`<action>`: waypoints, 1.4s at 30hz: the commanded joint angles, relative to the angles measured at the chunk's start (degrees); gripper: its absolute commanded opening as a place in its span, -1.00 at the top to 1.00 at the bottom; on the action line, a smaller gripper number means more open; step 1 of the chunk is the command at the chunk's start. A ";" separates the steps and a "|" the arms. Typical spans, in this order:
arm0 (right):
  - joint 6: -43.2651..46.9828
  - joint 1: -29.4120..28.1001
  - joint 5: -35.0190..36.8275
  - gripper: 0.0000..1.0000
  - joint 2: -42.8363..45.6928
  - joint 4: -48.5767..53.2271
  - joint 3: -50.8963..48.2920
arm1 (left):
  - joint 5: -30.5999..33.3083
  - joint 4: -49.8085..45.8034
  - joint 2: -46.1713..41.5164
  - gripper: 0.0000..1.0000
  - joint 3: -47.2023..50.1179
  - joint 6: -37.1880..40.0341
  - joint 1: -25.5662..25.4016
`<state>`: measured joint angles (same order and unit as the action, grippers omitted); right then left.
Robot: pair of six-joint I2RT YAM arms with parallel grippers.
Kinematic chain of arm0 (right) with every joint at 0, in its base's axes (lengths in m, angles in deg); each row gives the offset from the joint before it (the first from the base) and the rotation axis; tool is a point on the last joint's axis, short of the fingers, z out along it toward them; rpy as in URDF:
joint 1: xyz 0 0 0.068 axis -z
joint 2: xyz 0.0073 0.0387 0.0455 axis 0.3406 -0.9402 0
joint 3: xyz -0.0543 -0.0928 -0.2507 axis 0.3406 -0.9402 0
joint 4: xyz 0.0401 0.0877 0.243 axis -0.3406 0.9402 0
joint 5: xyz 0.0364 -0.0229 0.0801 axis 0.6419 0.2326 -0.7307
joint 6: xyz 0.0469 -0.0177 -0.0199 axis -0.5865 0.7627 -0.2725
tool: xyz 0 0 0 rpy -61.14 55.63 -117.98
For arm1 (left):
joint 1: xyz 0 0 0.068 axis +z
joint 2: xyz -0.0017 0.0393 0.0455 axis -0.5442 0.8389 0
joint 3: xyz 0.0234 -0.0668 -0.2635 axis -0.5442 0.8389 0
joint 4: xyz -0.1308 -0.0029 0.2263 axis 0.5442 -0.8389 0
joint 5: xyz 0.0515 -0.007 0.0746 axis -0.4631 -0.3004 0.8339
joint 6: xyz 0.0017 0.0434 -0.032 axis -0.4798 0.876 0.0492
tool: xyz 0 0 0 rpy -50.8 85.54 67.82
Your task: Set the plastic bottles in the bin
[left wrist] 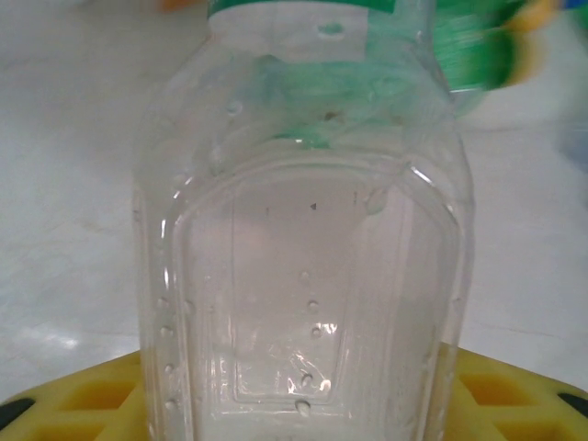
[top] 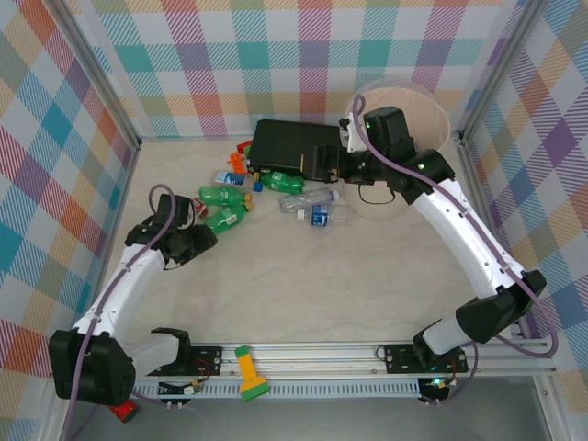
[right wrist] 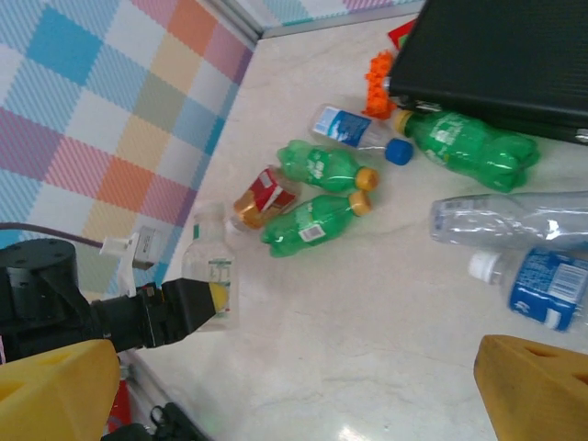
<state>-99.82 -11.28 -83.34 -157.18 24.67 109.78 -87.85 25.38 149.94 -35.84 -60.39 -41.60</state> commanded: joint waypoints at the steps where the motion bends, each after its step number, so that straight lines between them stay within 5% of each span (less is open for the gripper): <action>1: -3.01 0.09 -6.52 -0.98 -0.57 -6.49 -1.39 | -4.75 0.12 -1.04 -0.06 -5.36 3.35 -3.17; 22: -11.92 -4.64 -14.08 -0.55 -6.81 -15.36 -1.97 | -9.53 10.44 5.22 -0.08 -23.86 3.67 -25.75; 36: -13.43 -7.73 -12.06 -0.36 -11.88 -17.11 1.38 | -10.22 11.84 6.11 -0.08 -24.31 2.56 -28.38; 42: -14.73 -7.69 -13.42 0.04 -13.28 -17.48 2.53 | -9.16 12.52 5.95 -0.15 -23.95 1.91 -28.38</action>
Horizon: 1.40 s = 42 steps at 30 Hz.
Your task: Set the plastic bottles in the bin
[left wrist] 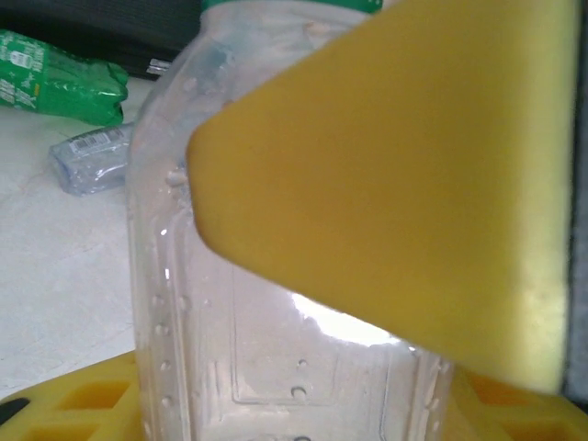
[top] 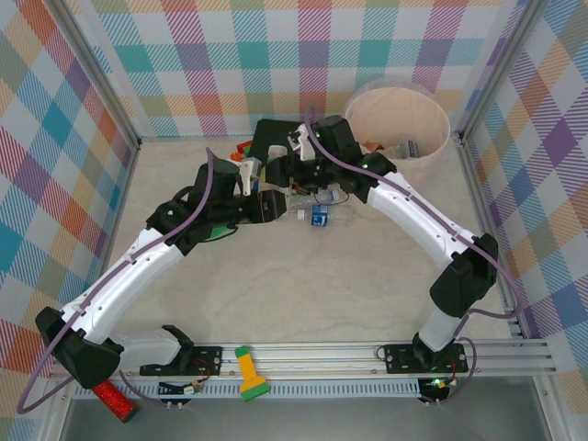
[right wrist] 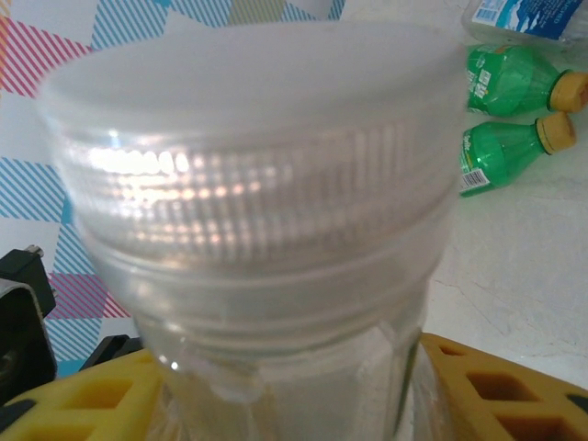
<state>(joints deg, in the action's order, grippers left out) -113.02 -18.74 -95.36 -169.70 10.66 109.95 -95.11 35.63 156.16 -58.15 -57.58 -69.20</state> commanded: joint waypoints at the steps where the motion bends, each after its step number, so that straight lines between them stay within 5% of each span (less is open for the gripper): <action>1: -1.54 -0.33 -1.08 0.03 -0.59 -3.48 2.14 | -1.77 2.19 -0.20 -0.18 -1.63 -0.93 -0.72; 3: -1.38 -0.28 -0.20 0.01 -0.02 -3.11 1.92 | -1.48 1.97 -0.24 -0.28 -1.65 -1.05 -0.76; 9: 1.33 0.38 2.74 -0.02 0.88 1.57 3.91 | 0.54 0.95 -1.50 -0.99 -1.76 -1.46 -0.77; 21: 9.48 10.13 8.41 -0.01 2.94 18.38 12.56 | 8.57 -4.75 -7.97 -0.99 -3.68 1.02 1.06; 34: 18.29 24.70 15.70 0.00 -2.77 35.51 34.29 | 7.18 -5.00 -8.91 -0.99 -2.39 1.23 2.37; 42: 22.60 30.74 20.18 -0.01 -6.42 38.69 39.02 | 7.15 -5.30 -9.86 -0.99 -1.76 0.74 2.39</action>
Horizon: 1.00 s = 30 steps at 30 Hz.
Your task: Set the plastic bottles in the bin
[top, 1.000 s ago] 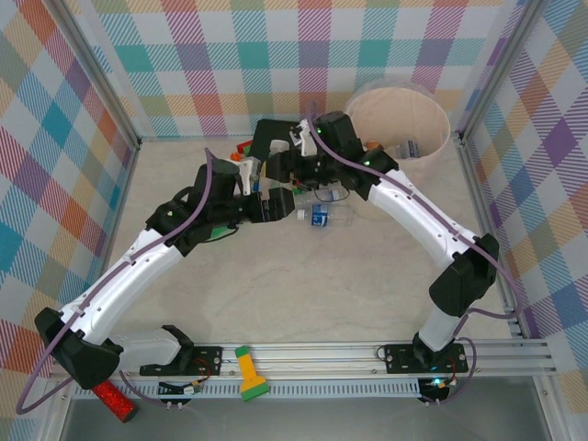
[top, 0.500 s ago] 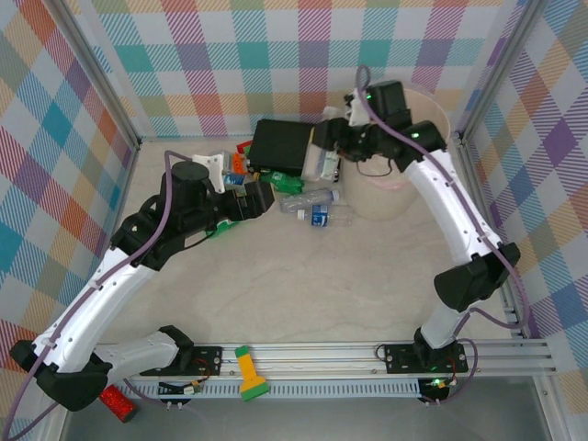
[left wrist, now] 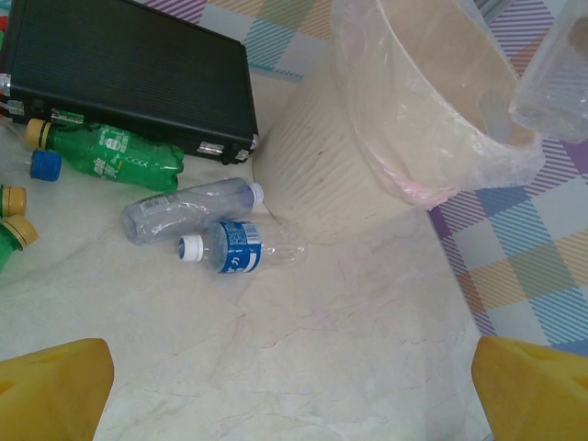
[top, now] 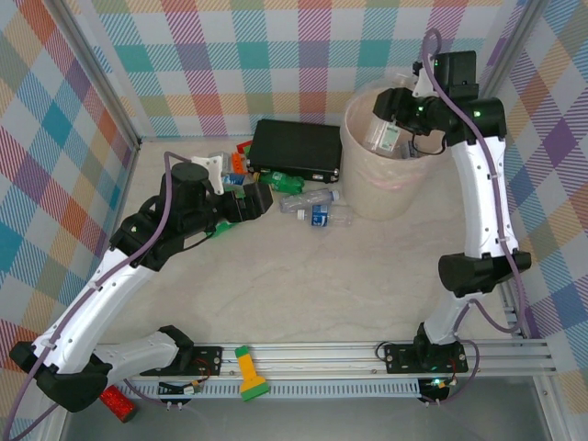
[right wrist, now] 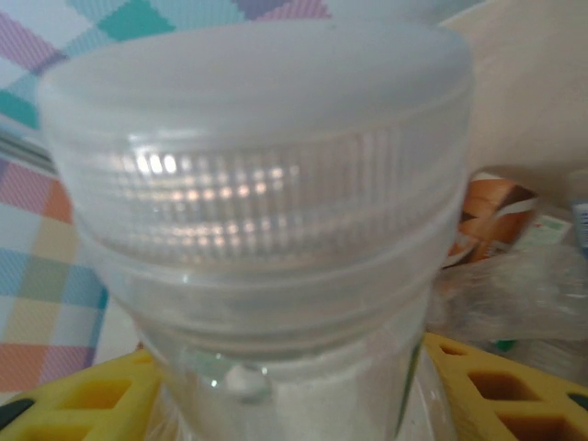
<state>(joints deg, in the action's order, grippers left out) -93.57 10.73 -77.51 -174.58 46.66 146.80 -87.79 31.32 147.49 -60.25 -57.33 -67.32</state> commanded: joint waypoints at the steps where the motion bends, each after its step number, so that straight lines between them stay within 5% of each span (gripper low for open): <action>1: 3.57 1.90 2.83 -0.01 -2.21 2.89 2.52 | -0.18 -1.09 -1.30 -0.99 0.35 0.37 0.51; 23: 8.53 5.61 9.18 -0.06 -12.40 8.27 7.51 | 1.33 -3.09 -2.30 -0.99 0.64 -0.12 0.51; 25: 8.75 5.59 8.96 -0.33 -12.33 8.30 7.84 | 1.24 -3.20 -2.15 -0.99 0.64 -0.12 0.51; 27: 9.12 5.59 8.93 -0.99 -11.99 8.08 8.13 | 1.05 -3.25 -2.07 -0.99 0.63 -0.13 0.51; 30: 8.99 5.59 9.44 -0.98 -10.65 7.20 8.13 | 1.23 -3.35 -1.80 -0.99 0.57 -0.15 0.51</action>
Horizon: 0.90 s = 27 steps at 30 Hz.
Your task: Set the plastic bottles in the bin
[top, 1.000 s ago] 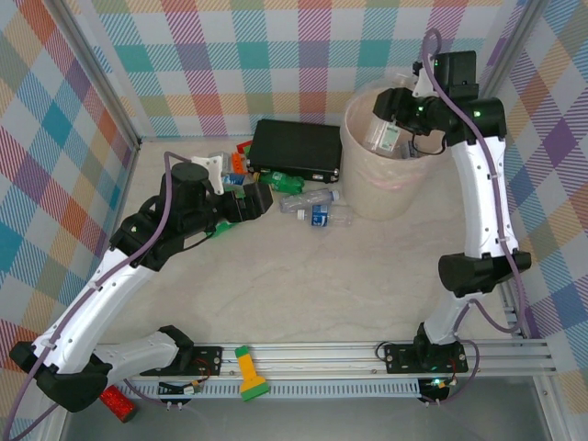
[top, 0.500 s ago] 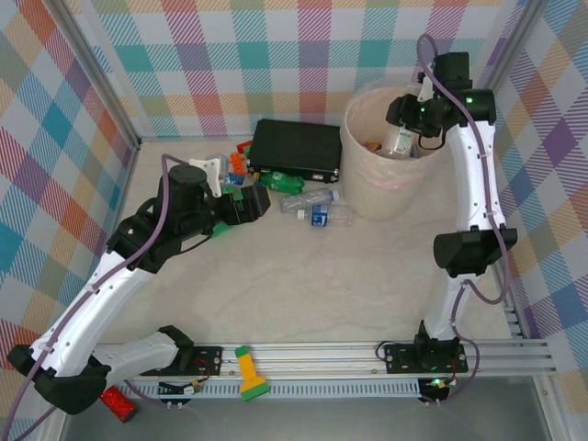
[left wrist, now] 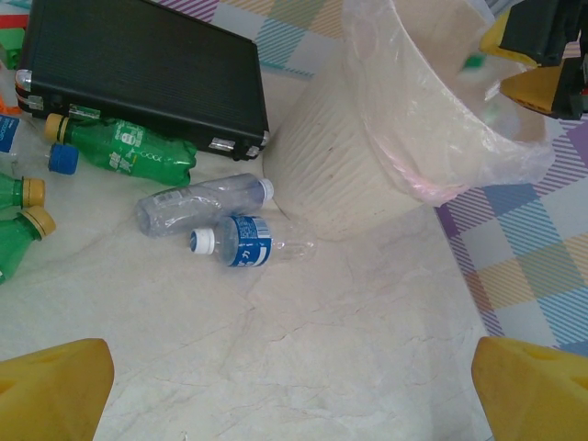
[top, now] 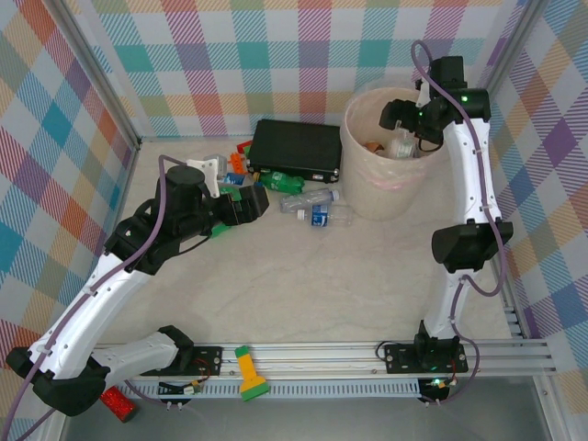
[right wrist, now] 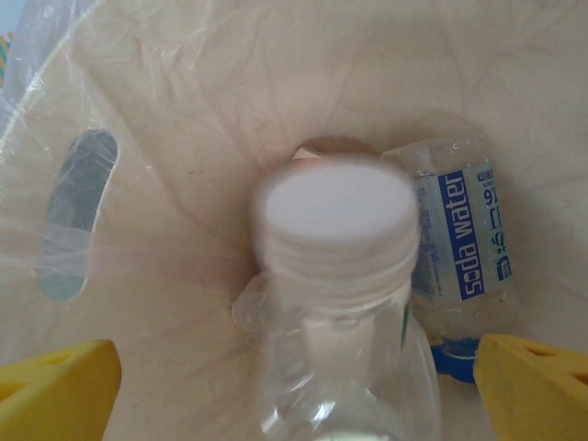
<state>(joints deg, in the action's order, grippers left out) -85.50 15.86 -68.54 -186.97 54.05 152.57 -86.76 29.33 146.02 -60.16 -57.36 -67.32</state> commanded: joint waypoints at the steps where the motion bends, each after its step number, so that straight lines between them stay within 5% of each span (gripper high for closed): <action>1: 0.91 0.45 0.17 -0.98 2.21 -0.50 2.35 | 0.20 -1.30 -0.28 -0.99 0.51 -0.16 0.58; 14: -1.53 0.36 -4.84 -0.98 9.53 -2.28 0.12 | 1.63 -2.04 2.98 -0.99 1.55 -0.50 0.51; 27: -6.02 -5.53 -8.69 -0.98 30.68 -16.87 -32.21 | 2.04 -2.76 13.18 -0.99 1.69 -2.91 0.69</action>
<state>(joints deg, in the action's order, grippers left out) -90.05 12.19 -76.46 -159.74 41.92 124.34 -85.93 28.35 157.10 -57.58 -58.45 -67.26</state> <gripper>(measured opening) 0.990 0.995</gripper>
